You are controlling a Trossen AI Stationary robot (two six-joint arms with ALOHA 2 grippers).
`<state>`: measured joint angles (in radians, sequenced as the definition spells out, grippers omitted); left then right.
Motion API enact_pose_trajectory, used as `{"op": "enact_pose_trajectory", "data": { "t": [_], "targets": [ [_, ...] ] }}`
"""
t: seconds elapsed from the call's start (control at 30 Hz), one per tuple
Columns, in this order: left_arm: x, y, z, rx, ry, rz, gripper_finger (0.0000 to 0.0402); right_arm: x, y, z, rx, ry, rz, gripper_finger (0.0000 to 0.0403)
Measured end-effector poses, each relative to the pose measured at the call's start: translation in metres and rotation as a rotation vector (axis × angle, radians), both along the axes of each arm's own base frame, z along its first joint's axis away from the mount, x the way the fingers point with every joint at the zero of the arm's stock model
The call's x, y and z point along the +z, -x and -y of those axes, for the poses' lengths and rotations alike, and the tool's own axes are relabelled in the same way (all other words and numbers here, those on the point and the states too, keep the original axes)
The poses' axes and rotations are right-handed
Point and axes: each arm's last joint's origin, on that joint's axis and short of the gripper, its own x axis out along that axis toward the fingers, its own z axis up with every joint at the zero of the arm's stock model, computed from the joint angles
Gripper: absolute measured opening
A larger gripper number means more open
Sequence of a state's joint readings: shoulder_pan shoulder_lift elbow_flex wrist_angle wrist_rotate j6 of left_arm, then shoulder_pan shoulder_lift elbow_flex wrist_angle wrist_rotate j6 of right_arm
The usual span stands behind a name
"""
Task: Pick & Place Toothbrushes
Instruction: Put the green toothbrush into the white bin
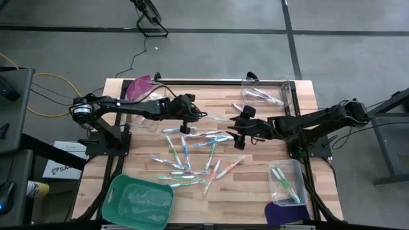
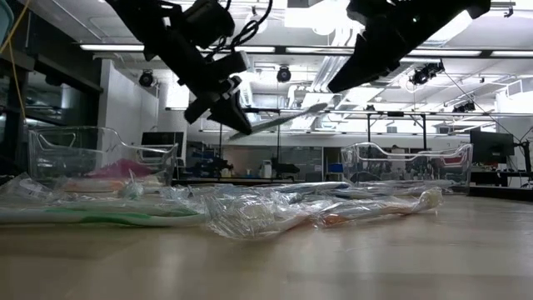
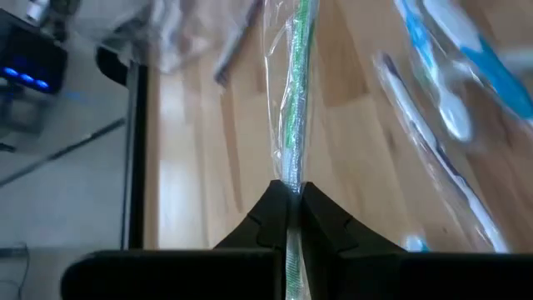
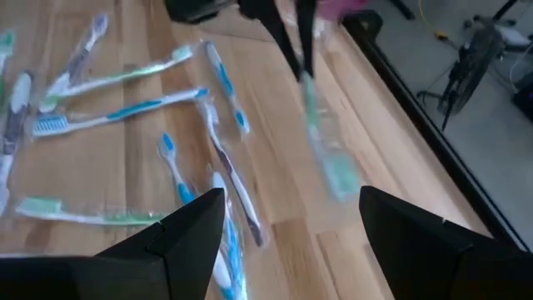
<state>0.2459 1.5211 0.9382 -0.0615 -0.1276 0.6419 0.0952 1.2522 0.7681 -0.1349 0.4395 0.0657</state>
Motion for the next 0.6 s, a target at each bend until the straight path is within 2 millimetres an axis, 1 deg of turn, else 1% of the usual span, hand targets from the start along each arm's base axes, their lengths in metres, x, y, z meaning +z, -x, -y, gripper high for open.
{"op": "enact_pose_trajectory", "data": {
  "t": [0.07,0.23,0.43,0.6],
  "targets": [
    [0.002,-0.001,0.000,-0.009,0.004,0.025,0.0008,0.000,0.000,0.000,-0.010,0.027,-0.009,0.0272],
    [0.004,-0.003,-0.001,0.001,0.010,0.058,0.0008,-0.002,0.004,0.003,-0.100,0.093,-0.041,0.0272],
    [0.005,-0.004,-0.001,0.003,0.012,0.078,0.0008,-0.009,0.009,0.005,-0.140,0.054,-0.105,0.0272],
    [0.013,-0.010,0.004,-0.064,0.037,0.174,0.0008,-0.005,0.005,0.005,-0.109,0.042,-0.057,0.0272]
  ]
}}
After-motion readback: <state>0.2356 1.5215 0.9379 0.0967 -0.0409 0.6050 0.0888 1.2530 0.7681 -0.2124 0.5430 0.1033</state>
